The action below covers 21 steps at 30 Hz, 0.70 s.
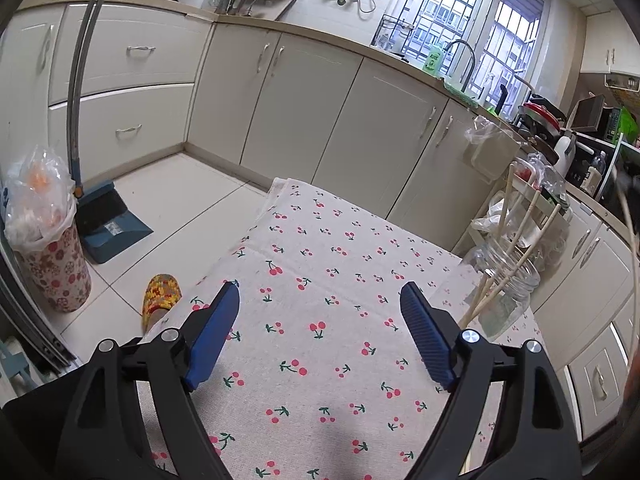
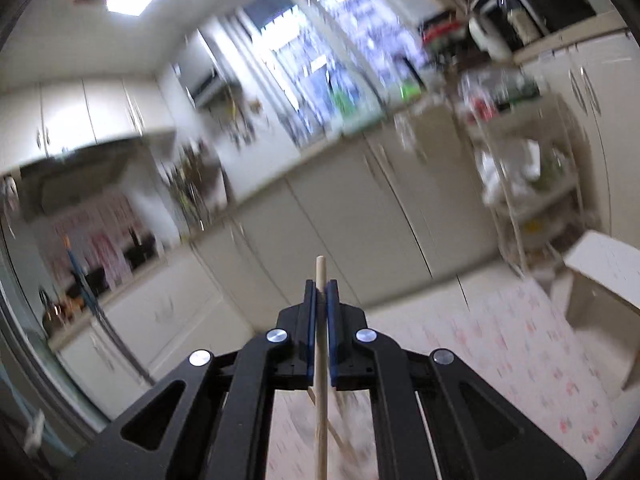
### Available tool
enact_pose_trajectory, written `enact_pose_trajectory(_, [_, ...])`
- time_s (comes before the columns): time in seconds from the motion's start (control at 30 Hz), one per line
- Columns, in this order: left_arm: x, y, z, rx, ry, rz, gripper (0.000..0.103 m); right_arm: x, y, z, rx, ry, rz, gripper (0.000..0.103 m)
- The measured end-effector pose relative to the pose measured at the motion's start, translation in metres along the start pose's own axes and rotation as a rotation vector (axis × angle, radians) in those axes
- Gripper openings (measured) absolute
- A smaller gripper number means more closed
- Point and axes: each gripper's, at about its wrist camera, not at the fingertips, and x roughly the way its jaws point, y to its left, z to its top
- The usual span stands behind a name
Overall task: Organize utensils
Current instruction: 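Grasp another chopstick from the bundle with the right gripper and lift, then carry the right chopstick up over the glass jar opening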
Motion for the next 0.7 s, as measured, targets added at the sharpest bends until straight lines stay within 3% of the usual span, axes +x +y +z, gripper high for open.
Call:
enact_pose_trajectory(0.13, [0.001, 0.003, 0.000, -0.014, 0.001, -0.004, 0.079, 0.025, 0.000, 0.003, 0.039, -0.075, 0.002, 0.006])
enact_pose_trajectory(0.3, [0.002, 0.006, -0.002, -0.025, 0.007, -0.015, 0.079, 0.054, -0.011, -0.009, 0.087, -0.076, -0.016, 0.006])
enact_pose_trajectory(0.6, [0.005, 0.006, -0.003, -0.029, 0.016, -0.035, 0.080, 0.070, 0.009, -0.010, -0.005, -0.172, -0.036, 0.006])
enact_pose_trajectory(0.7, [0.005, 0.006, -0.003, -0.030, 0.016, -0.040, 0.080, 0.079, 0.014, -0.012, -0.047, -0.167, -0.048, 0.006])
